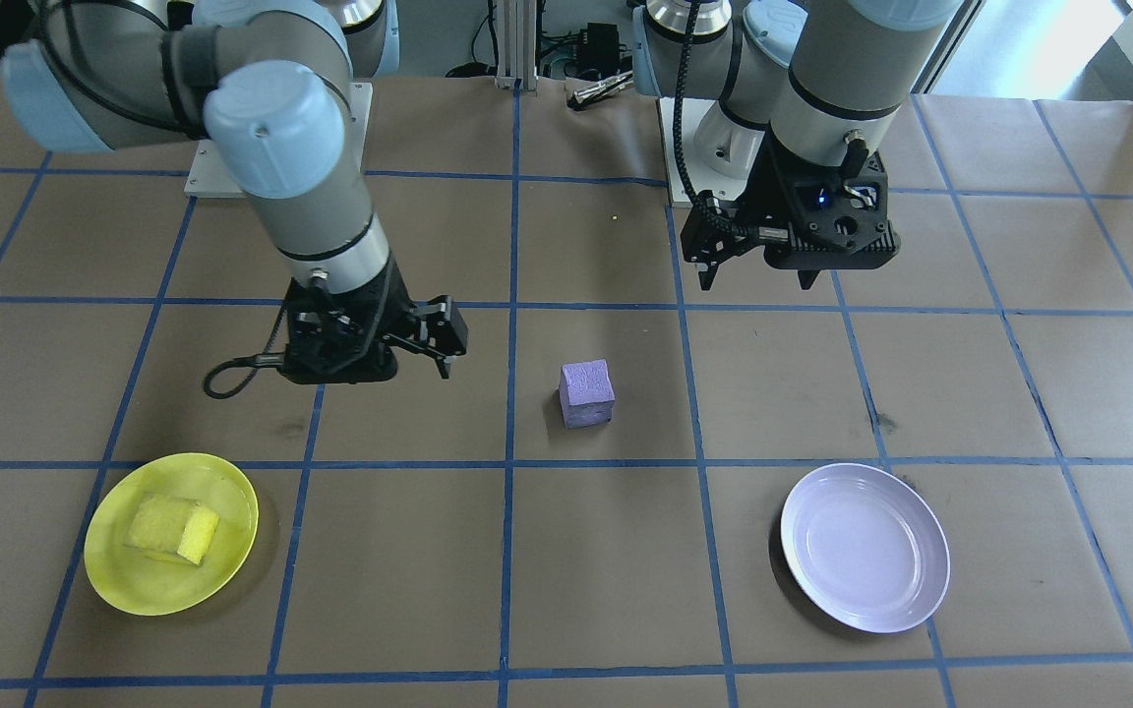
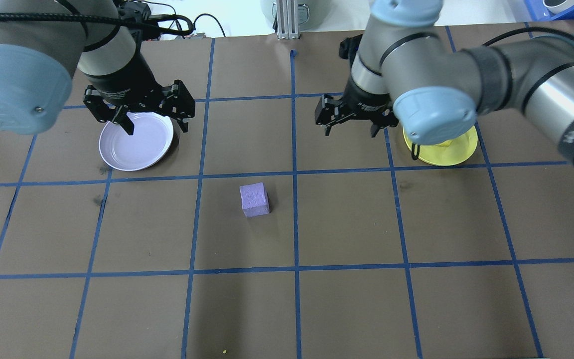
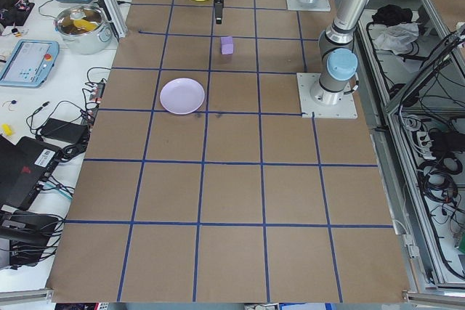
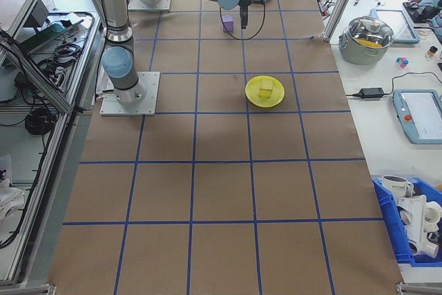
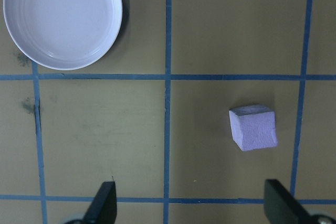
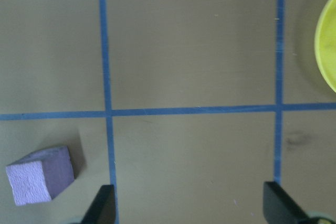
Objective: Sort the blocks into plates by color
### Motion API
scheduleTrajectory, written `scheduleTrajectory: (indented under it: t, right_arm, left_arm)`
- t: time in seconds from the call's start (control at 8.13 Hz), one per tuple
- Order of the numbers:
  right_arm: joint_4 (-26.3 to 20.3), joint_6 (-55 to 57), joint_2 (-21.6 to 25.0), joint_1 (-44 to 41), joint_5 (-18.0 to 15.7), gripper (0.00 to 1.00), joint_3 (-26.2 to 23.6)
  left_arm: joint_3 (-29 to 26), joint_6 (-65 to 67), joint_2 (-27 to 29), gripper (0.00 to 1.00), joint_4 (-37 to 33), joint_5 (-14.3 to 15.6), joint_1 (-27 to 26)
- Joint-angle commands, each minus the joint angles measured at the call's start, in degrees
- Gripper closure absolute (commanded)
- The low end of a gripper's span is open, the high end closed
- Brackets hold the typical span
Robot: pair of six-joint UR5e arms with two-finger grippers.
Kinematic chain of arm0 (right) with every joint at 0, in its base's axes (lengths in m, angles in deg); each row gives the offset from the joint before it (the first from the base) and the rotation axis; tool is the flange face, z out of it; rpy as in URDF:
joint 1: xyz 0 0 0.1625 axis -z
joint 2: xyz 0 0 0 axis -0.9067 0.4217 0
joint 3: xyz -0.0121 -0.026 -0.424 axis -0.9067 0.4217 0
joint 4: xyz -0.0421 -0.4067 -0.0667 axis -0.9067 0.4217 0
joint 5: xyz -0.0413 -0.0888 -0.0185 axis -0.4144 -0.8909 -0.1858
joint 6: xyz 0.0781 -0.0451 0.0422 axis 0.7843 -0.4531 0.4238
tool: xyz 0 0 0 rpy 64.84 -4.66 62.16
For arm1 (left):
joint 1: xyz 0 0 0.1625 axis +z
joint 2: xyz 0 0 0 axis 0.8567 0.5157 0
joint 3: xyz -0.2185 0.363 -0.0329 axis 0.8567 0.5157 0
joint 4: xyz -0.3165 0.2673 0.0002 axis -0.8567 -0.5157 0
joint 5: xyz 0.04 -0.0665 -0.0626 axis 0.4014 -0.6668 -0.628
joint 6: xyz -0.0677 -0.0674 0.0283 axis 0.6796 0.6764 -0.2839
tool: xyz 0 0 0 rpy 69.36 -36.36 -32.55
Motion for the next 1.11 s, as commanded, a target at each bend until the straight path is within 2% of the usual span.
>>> scheduleTrajectory:
  t: [0.0, 0.12, 0.37, 0.49, 0.98]
  right_arm:
    - [-25.65, -0.73, 4.04, 5.98, -4.98, 0.0, 12.4]
    - [-31.59, -0.12, 5.44, 5.54, -4.41, 0.0, 16.02]
    - [-31.65, -0.38, 7.3, 4.75, -3.88, 0.0, 15.97]
    - [-31.56, -0.55, 7.47, 4.75, -3.87, 0.0, 15.97]
    - [-31.73, -0.91, 7.56, 4.75, -3.96, 0.0, 15.53]
  left_arm:
    - [-0.44, 11.27, 3.95, 0.0, 2.62, 0.36, -7.78]
    - [0.17, 14.43, 4.31, 0.0, 2.72, -0.08, -8.85]
    - [0.27, 22.44, 8.07, 0.0, 2.72, -1.22, -9.21]
    - [0.27, 25.6, 10.79, 0.0, 2.72, -3.84, -9.56]
    - [2.28, 25.28, 16.52, 0.0, 2.89, -3.43, -13.61]
